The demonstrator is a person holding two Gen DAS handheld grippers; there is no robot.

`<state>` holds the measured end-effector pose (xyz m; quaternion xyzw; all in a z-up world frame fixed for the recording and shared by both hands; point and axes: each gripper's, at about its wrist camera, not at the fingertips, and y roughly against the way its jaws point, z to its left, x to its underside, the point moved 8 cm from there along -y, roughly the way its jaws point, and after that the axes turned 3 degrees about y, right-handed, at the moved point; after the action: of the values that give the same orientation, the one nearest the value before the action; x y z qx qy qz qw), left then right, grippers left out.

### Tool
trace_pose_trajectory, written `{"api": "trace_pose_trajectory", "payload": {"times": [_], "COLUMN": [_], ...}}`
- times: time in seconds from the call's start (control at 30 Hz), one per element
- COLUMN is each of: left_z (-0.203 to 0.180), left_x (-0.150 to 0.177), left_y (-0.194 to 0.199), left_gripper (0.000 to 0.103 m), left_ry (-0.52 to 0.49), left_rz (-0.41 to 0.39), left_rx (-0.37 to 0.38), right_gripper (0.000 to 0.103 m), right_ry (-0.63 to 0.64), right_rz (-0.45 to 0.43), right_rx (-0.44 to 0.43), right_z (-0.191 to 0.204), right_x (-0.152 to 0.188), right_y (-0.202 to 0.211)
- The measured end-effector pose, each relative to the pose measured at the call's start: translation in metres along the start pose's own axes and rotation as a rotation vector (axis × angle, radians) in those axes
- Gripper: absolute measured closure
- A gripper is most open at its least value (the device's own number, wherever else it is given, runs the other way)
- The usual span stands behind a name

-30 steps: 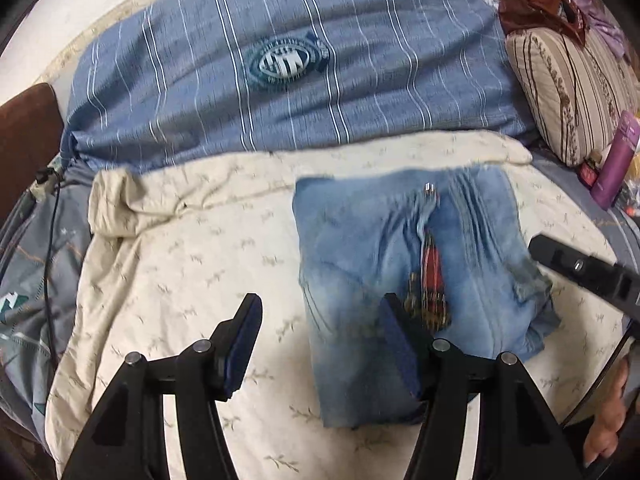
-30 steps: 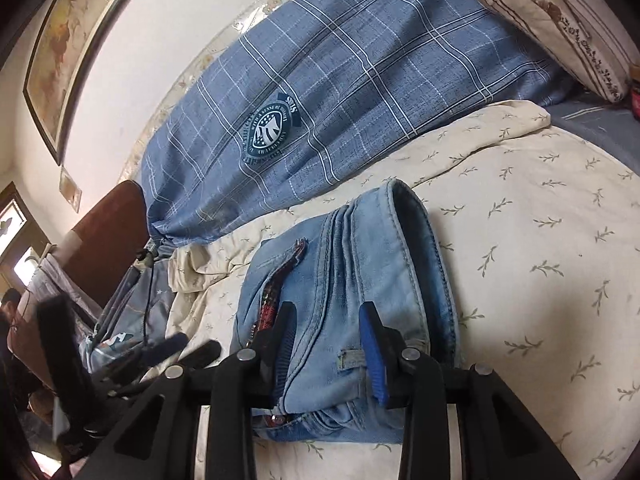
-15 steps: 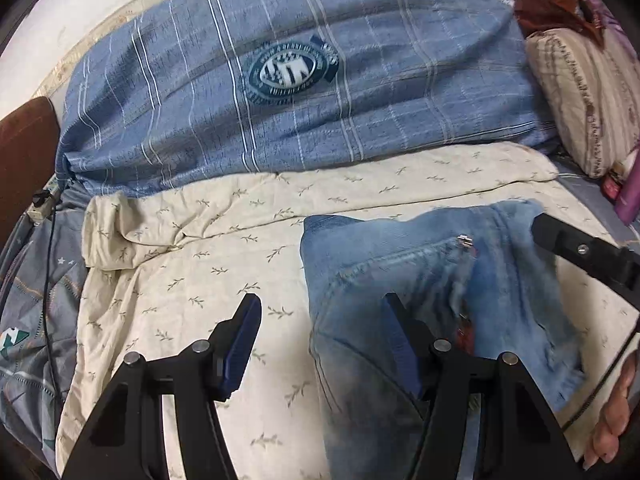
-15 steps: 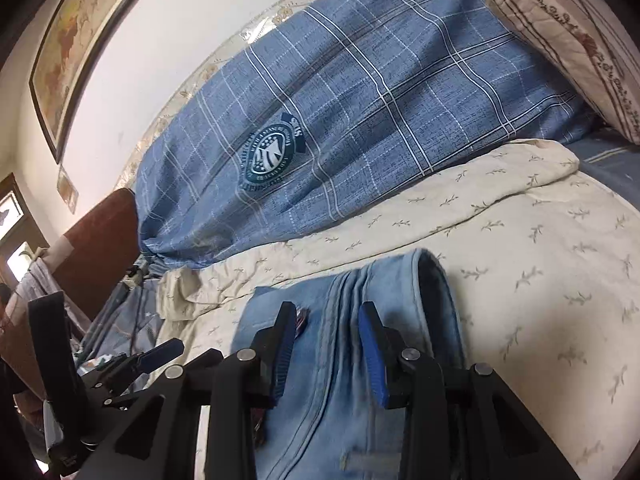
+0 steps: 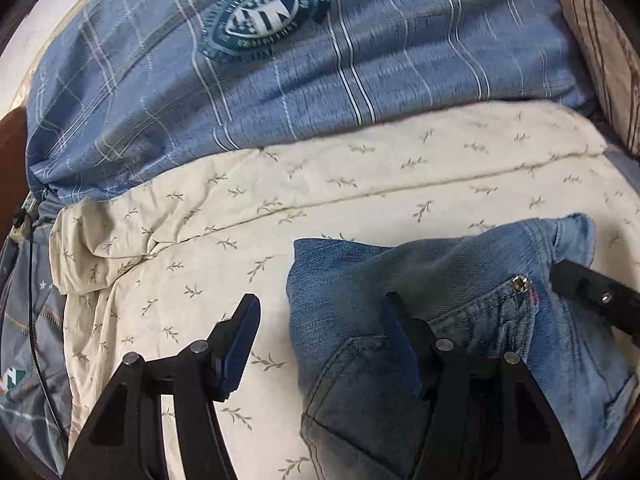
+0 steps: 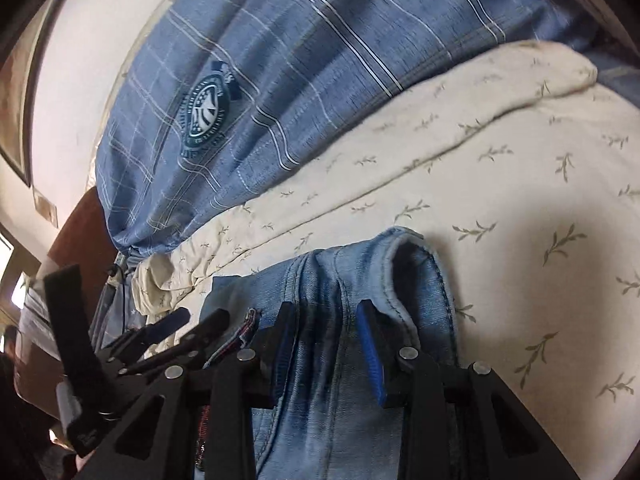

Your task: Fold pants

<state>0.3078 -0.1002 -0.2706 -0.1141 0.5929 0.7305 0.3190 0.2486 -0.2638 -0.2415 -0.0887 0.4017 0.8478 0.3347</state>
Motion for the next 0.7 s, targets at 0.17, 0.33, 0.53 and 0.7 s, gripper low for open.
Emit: {"api": "trace_pose_trajectory", "payload": {"times": [0.17, 0.33, 0.53, 0.7], "left_z": [-0.003, -0.005, 0.0, 0.016], "left_x": [0.004, 0.01, 0.007, 0.016], "left_y": [-0.011, -0.013, -0.013, 0.017], "left_gripper": [0.038, 0.037, 0.035, 0.03], "left_ry": [-0.011, -0.039, -0.022, 0.121], "left_rz": [0.044, 0.031, 0.078, 0.06], "left_rx": [0.003, -0.018, -0.004, 0.052], "right_gripper": [0.067, 0.067, 0.067, 0.067], "right_ry": [0.006, 0.024, 0.029, 0.044], "right_rz": [0.008, 0.006, 0.014, 0.032], "right_rx": [0.013, 0.029, 0.038, 0.026], "right_z": [-0.002, 0.0, -0.002, -0.006], "right_x": [0.005, 0.012, 0.025, 0.042], "right_y": [-0.002, 0.002, 0.009, 0.028]}}
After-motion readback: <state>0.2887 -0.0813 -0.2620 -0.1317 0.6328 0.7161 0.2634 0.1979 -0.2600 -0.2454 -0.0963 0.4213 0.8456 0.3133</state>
